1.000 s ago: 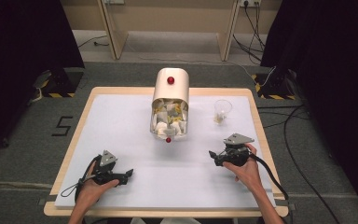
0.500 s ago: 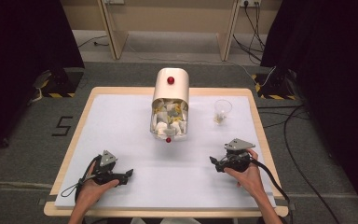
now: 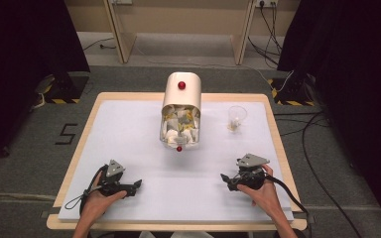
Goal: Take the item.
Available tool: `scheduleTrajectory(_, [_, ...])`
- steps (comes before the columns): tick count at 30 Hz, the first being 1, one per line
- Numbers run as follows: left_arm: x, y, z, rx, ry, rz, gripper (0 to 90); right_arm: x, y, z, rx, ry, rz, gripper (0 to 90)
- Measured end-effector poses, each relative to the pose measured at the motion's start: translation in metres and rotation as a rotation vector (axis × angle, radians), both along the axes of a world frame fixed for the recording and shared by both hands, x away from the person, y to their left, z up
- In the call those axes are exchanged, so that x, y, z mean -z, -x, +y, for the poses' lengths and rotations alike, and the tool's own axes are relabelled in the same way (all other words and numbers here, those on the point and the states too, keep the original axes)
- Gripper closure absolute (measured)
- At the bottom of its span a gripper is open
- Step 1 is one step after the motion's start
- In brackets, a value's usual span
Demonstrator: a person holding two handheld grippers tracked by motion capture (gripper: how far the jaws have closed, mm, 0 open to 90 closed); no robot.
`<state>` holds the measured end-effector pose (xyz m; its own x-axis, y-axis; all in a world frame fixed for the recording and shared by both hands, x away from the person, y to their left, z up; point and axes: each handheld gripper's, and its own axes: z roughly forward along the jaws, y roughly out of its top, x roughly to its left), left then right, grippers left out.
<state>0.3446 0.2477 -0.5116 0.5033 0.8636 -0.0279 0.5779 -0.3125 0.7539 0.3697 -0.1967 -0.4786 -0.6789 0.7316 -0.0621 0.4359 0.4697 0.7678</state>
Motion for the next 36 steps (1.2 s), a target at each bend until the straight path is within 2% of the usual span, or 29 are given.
scheduleTrajectory(13, [0.0,0.0,0.0,-0.001,-0.001,-0.001,10.4,0.005,0.017,0.003,-0.021,0.038,0.009,16.7])
scheduleTrajectory(15, [0.0,0.0,0.0,-0.001,-0.002,-0.001,10.4,0.008,0.019,0.0,-0.01,0.024,0.026,17.6])
scheduleTrajectory(21, [0.0,0.0,0.0,-0.001,-0.002,-0.001,10.5,0.011,0.023,-0.007,0.007,0.028,0.027,16.8])
scheduleTrajectory(22, [0.0,0.0,0.0,-0.001,-0.003,0.0,10.5,0.012,0.024,-0.008,0.007,0.021,0.041,17.2])
scheduleTrajectory(28, [0.0,0.0,0.0,-0.001,-0.001,-0.001,10.5,0.015,0.029,-0.016,0.02,0.024,0.057,16.1])
scheduleTrajectory(36, [0.0,0.0,0.0,-0.001,-0.001,-0.001,10.5,0.018,0.036,-0.015,-0.001,0.048,0.07,16.2])
